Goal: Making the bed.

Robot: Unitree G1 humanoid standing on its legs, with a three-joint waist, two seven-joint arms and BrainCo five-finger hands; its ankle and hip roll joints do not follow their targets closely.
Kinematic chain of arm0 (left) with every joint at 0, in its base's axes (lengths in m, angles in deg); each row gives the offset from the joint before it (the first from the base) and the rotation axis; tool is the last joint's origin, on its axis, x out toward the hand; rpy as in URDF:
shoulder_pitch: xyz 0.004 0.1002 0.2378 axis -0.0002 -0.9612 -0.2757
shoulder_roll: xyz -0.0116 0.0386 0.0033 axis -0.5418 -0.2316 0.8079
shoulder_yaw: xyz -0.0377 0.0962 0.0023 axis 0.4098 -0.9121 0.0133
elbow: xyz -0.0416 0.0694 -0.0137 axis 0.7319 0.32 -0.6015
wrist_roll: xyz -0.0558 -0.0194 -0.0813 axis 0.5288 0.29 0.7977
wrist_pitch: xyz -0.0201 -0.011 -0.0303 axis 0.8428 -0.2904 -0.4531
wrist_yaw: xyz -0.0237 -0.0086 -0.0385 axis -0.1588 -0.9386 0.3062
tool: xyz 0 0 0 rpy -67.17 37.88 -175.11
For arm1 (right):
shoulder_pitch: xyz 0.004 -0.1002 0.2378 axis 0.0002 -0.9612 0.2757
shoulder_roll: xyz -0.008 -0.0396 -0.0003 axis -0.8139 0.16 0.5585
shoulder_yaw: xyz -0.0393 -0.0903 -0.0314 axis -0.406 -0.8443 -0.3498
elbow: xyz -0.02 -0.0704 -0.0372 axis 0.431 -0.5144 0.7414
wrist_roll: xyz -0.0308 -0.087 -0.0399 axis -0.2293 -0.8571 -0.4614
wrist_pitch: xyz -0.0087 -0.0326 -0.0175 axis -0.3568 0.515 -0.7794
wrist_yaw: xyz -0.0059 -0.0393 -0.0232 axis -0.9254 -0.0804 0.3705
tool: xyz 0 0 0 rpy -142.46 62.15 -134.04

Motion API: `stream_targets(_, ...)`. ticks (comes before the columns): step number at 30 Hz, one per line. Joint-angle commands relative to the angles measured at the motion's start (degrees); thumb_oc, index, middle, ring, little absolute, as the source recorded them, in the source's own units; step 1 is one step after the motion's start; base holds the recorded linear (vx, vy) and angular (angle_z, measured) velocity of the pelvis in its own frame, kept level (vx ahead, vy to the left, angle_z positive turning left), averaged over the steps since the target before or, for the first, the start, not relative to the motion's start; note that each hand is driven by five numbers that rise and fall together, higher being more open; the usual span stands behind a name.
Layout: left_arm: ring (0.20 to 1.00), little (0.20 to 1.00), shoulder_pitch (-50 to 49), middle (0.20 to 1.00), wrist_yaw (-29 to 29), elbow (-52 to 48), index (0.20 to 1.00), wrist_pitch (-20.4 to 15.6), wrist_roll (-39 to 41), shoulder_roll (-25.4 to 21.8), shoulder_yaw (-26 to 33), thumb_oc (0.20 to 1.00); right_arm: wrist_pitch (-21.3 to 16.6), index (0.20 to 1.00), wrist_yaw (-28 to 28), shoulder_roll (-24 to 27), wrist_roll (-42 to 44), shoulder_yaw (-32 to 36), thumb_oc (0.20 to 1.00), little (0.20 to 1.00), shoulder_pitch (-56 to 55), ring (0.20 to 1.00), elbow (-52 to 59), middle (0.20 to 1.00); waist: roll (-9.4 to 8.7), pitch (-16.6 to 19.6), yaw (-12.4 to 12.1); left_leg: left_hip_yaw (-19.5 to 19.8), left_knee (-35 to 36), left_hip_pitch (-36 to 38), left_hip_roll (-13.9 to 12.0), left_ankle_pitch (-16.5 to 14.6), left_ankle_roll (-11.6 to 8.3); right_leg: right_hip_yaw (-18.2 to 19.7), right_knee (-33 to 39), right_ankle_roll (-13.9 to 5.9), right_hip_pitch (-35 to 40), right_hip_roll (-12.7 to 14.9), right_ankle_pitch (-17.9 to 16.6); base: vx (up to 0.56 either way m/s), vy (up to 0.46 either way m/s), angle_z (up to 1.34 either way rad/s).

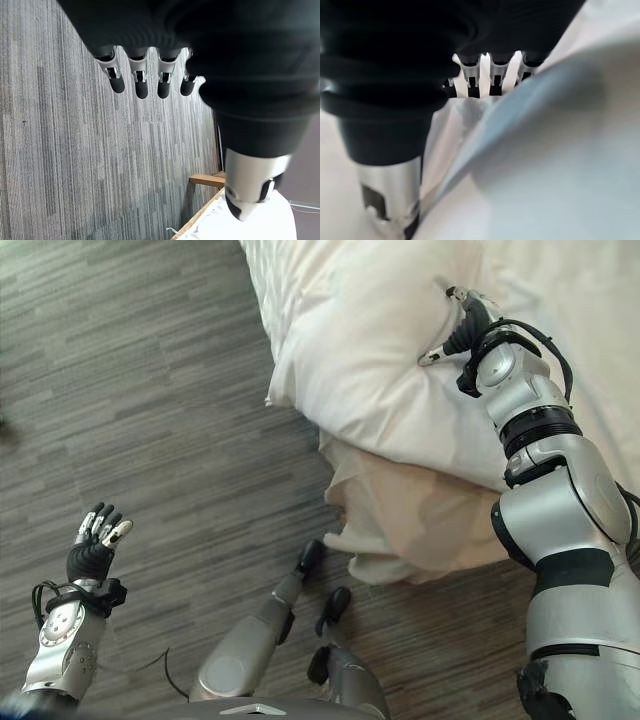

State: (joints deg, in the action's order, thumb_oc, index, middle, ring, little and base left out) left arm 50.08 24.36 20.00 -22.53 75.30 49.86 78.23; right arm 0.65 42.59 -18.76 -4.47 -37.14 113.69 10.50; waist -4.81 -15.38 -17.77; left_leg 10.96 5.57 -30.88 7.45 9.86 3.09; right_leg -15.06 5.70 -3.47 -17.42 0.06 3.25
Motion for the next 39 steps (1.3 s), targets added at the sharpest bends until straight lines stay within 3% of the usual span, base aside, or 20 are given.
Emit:
stream_targets(1, 1.0, 1.0, 0.3, 1.0, 1.1, -4.0, 1.0, -3.8, 3.1, -0.8, 2.3, 1.0, -1.4, 1.0, -1.8, 1.8, 5.9, -4.1, 1.0, 1.0, 1.9, 1.0, 0.3, 1.0, -0.06, -0.7, -2.2, -3.9, -0.6, 3.0, -2.2, -3.8, -5.27, 0.8, -0.7, -1.12, -2.9, 1.2, -5.1, 0.0, -0.013, 0.06)
stream_targets(6, 1.0, 1.0, 3.5, 1.0, 2.1, -4.5, 1.0, -4.5, 3.8, 1.8, -1.0, 1.0, -1.8, 1.0, -0.8, -1.8, 11.8, 2.5, 1.0, 1.0, -3.9, 1.0, -2.1, 1.0, 0.56, -2.5, -2.9, -2.6, -0.6, 0.9, -2.1, -3.1, -5.14, 0.4, -0.7, -1.38, -4.6, 0.9, -5.0, 0.0, -0.006, 0.04)
stream_targets(7, 1.0, 1.0, 3.5, 1.0, 2.1, -4.5, 1.0, -4.5, 3.8, 1.8, -1.1, 1.0, -1.7, 0.338, -0.8, -1.8, 11.7, 2.5, 0.338, 0.338, -4.0, 0.338, -2.0, 0.338, 0.53, -2.5, -2.9, -2.6, -0.6, 0.9, -2.1, -3.1, -5.14, 0.4, -0.7, -1.38, -4.6, 0.9, -4.9, 0.01, 0.008, 0.05)
stream_targets(8, 1.0, 1.0, 4.1, 1.0, 2.3, -4.7, 1.0, -4.4, 3.6, 2.0, -1.6, 1.0, -1.6, 0.338, -0.6, -3.3, 11.7, 3.7, 0.338, 0.338, -6.2, 0.338, -2.3, 0.338, 0.63, -2.6, -2.8, -2.5, -0.6, 1.2, -2.0, -3.2, -5.04, 0.4, -0.7, -1.34, -4.4, 0.9, -4.9, 0.0, 0.0, 0.0)
stream_targets(9, 1.0, 1.0, 4.6, 1.0, 2.4, -4.8, 1.0, -4.3, 3.2, 2.1, -2.0, 1.0, -1.6, 0.2, -0.6, -5.2, 10.6, 3.9, 0.2, 0.2, -8.7, 0.2, -1.9, 0.2, 0.65, -2.7, -2.7, -2.3, -0.6, 1.6, -2.0, -3.2, -4.91, 0.5, -0.7, -1.31, -4.1, 0.9, -4.8, 0.01, 0.034, -0.01)
stream_targets(11, 1.0, 1.0, 5.8, 1.0, 3.0, -4.8, 1.0, -4.2, 2.5, 2.6, -2.2, 1.0, -1.5, 0.2, -1.1, -11.5, 5.8, 2.4, 0.2, 0.2, -17.6, 0.2, 4.2, 0.2, 0.57, -3.0, -1.7, -2.4, -0.6, 2.8, -2.1, -3.7, -4.49, 0.8, -0.7, -1.18, -3.1, 0.9, -4.6, 0.0, 0.046, -0.01)
stream_targets(12, 1.0, 1.0, 5.7, 1.0, 3.0, -4.8, 1.0, -4.2, 2.5, 2.6, -2.2, 1.0, -1.5, 0.2, -1.1, -11.5, 5.8, 2.5, 0.2, 0.2, -17.7, 0.2, 4.3, 0.2, 0.57, -3.0, -1.8, -2.4, -0.6, 2.9, -2.1, -3.7, -4.49, 0.8, -0.7, -1.19, -3.0, 0.9, -4.6, -0.01, 0.044, 0.03)
stream_targets(14, 1.0, 1.0, 6.8, 1.0, 4.4, -4.2, 1.0, -4.2, 2.2, 4.3, -2.4, 1.0, -1.6, 0.2, -0.6, -20.1, 5.2, 5.6, 0.2, 0.2, -28.5, 0.2, 5.7, 0.2, 0.97, -3.4, -0.8, -2.8, -0.6, 5.0, -2.1, -4.5, -4.03, 1.2, -0.7, -1.1, -1.3, 1.1, -4.5, -0.01, 0.056, -0.07)
stream_targets(15, 1.0, 1.0, 6.8, 1.0, 4.4, -4.2, 1.0, -4.2, 2.2, 4.2, -2.4, 1.0, -1.6, 0.2, -0.6, -20.1, 5.2, 5.7, 0.2, 0.2, -28.6, 0.2, 5.7, 0.2, 0.96, -3.2, -0.7, -2.8, -0.6, 4.8, -2.0, -4.3, -4.0, 1.1, -0.7, -1.07, -1.5, 1.2, -4.6, -0.03, 0.067, -0.14)
stream_targets(17, 1.0, 1.0, 7.8, 1.0, 5.7, -3.5, 1.0, -3.9, 0.9, 5.6, -3.5, 1.0, -1.5, 0.2, -1.7, -28.1, 1.4, 3.6, 0.2, 0.2, -37.1, 0.2, 7.6, 0.2, 1.59, -3.1, 0.4, -3.1, -0.6, 6.7, -1.9, -4.9, -3.56, 1.2, -0.7, -0.98, 0.2, 1.4, -4.5, -0.04, 0.065, -0.27)
stream_targets(20, 1.0, 1.0, 7.5, 1.0, 6.9, -2.3, 1.0, -4.2, 0.5, 6.6, -3.1, 1.0, -1.8, 0.2, -2.9, -32.0, -2.0, 1.5, 0.2, 0.2, -45.5, 0.2, 10.3, 0.2, 1.83, -3.0, 1.7, -3.8, -0.6, 9.3, -1.9, -5.7, -3.1, 2.0, -0.7, -1.02, 2.5, 1.6, -4.4, -0.04, 0.067, -0.19)
stream_targets(23, 1.0, 1.0, 7.8, 1.0, 7.9, -0.8, 1.0, -4.5, 0.0, 6.8, -2.6, 1.0, -2.5, 0.2, -3.9, -32.0, -5.5, -1.2, 0.2, 0.2, -51.2, 0.2, 14.8, 0.2, 1.46, -2.5, 3.0, -4.5, -0.6, 10.8, -1.9, -6.0, -2.71, 2.7, -0.7, -1.03, 3.6, 1.6, -4.5, -0.05, 0.062, -0.03)
stream_targets(24, 1.0, 1.0, 7.6, 1.0, 8.7, 0.2, 1.0, -4.7, -1.0, 6.6, -2.1, 1.0, -3.4, 0.2, -5.3, -31.0, -9.3, -3.0, 0.2, 0.2, -56.5, 0.2, 18.4, 0.2, 0.84, -2.2, 4.4, -5.3, -0.6, 12.8, -2.0, -6.8, -2.36, 3.6, -0.7, -1.09, 5.3, 1.6, -4.3, -0.07, 0.085, -0.13)
stream_targets(26, 1.0, 1.0, 7.3, 1.0, 8.8, 0.3, 1.0, -4.8, -1.4, 6.5, -2.1, 1.0, -3.8, 0.2, -5.5, -29.7, -13.3, -4.7, 0.2, 0.2, -57.8, 0.2, 20.2, 0.2, 0.74, -2.0, 5.0, -5.2, -0.6, 13.1, -1.9, -6.7, -2.18, 3.7, -0.7, -1.03, 5.7, 1.7, -4.4, -0.05, 0.034, -0.13)
stream_targets(27, 1.0, 1.0, 7.2, 1.0, 8.9, 0.5, 1.0, -4.7, -2.2, 6.3, -2.2, 1.0, -4.2, 0.2, -5.4, -27.4, -19.4, -6.8, 0.2, 0.2, -58.4, 0.2, 23.3, 0.2, 0.61, -1.8, 5.5, -5.0, -0.6, 13.8, -1.8, -6.8, -2.09, 3.7, -0.7, -0.97, 6.3, 1.7, -4.1, -0.06, 0.026, -0.13)
stream_targets(29, 1.0, 1.0, 7.7, 1.0, 10.2, 2.0, 1.0, -5.0, -3.0, 6.1, -2.2, 1.0, -3.6, 0.2, -3.9, -26.2, -22.6, -4.8, 0.2, 0.2, -61.7, 0.2, 23.1, 0.2, 0.41, -1.6, 7.2, -5.5, -0.6, 15.1, -1.7, -7.1, -1.69, 4.2, -0.7, -1.05, 7.5, 1.9, -4.4, -0.09, 0.049, 0.03)
stream_targets(33, 1.0, 1.0, 8.7, 1.0, 11.2, 4.0, 1.0, -5.1, -3.1, 6.5, -2.4, 1.0, -3.3, 0.2, -4.3, -26.4, -23.1, -4.4, 0.2, 0.2, -61.5, 0.2, 25.8, 0.2, 0.53, -1.4, 7.9, -6.6, -0.6, 15.9, -2.0, -7.2, -1.49, 5.1, -0.7, -1.07, 7.7, 1.8, -4.8, -0.1, 0.034, -0.17)
stream_targets(39, 1.0, 1.0, 7.6, 1.0, 11.1, 4.3, 1.0, -3.9, -5.2, 5.3, -0.7, 1.0, -2.8, 0.2, -7.7, -19.0, -19.3, 2.2, 0.2, 0.2, -69.2, 0.2, 37.0, 0.2, -1.31, -1.8, 10.5, -7.5, -0.6, 16.3, -2.3, -7.2, -1.51, 5.7, -0.7, -1.1, 7.9, 1.9, -5.2, -0.09, 0.013, -0.09)
